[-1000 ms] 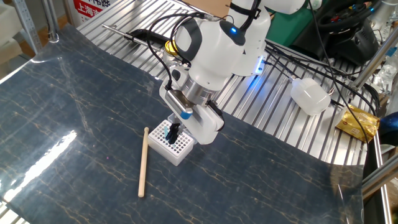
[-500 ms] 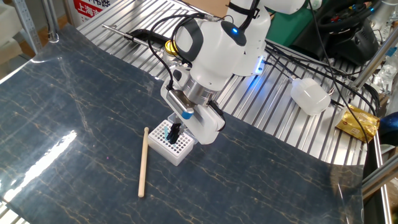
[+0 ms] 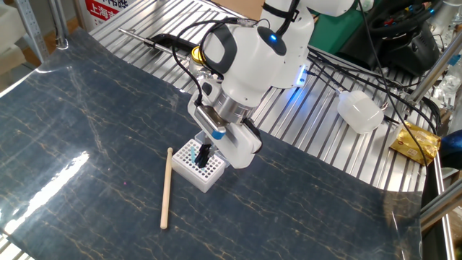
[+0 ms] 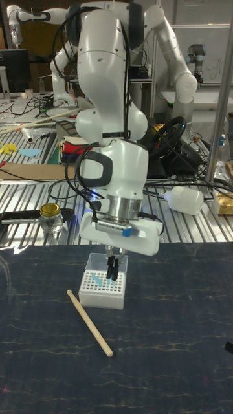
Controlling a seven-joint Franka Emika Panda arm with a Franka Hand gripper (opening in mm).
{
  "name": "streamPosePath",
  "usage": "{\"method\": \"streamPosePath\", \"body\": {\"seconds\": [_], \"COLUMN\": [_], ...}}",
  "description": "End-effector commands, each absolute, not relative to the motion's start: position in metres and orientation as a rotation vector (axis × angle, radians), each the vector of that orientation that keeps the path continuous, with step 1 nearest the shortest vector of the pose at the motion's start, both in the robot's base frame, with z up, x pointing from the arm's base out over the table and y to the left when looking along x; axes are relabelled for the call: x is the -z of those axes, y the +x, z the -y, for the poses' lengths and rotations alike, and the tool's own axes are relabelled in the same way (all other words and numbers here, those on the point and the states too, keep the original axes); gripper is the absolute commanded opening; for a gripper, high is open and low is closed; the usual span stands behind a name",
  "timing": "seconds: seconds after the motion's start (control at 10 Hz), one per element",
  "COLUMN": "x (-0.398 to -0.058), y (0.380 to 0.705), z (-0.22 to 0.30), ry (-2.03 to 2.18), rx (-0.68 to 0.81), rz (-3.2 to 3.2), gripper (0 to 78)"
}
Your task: Insert a medium pipette tip into the holder for medium pipette tips
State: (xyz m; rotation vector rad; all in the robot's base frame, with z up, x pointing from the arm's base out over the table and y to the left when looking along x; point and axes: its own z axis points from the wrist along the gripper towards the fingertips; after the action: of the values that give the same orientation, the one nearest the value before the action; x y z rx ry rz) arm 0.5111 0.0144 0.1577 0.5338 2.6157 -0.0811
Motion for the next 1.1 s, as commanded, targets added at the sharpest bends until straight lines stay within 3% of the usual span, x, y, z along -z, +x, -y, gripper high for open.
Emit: {"method": "streamPosePath", "body": {"seconds": [0.1,1.1], "x": [-0.154,-0.141], "y": [0.511,0.509], "z": [-0.017,-0.020], "ry": [0.533,0.550], "rx": [0.073,0.097], "rz": [-2.597,-2.601], "gripper": [1.2,1.2]}}
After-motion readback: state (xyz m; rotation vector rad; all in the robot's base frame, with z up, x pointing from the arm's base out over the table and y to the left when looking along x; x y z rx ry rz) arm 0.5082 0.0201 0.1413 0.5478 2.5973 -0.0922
